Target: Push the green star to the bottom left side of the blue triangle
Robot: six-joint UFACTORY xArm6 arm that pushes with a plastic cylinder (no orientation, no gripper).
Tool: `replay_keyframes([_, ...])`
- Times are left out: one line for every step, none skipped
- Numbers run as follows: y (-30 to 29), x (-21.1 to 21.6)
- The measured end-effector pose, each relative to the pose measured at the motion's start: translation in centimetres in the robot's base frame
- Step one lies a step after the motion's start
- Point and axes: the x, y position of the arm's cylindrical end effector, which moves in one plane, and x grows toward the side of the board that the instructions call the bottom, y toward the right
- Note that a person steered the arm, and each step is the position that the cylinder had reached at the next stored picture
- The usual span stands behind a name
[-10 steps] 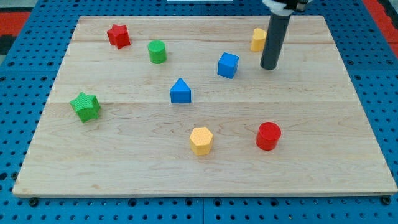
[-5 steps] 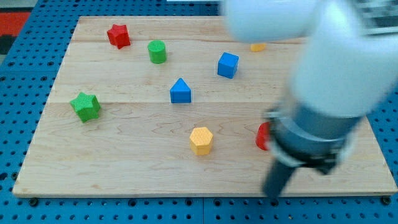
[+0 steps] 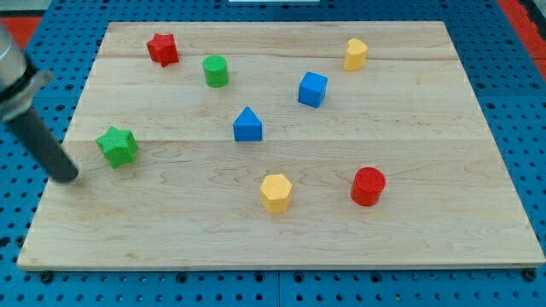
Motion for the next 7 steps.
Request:
replay_keyframes([1.1, -3.2])
replay_keyframes([9.2, -2.9])
replay_keyframes([8.9, -0.9])
replay_keyframes([10.7, 3.4])
replay_keyframes([12.1, 2.7])
replay_keyframes([12.9, 7.5])
replay_keyframes([16.9, 6.7])
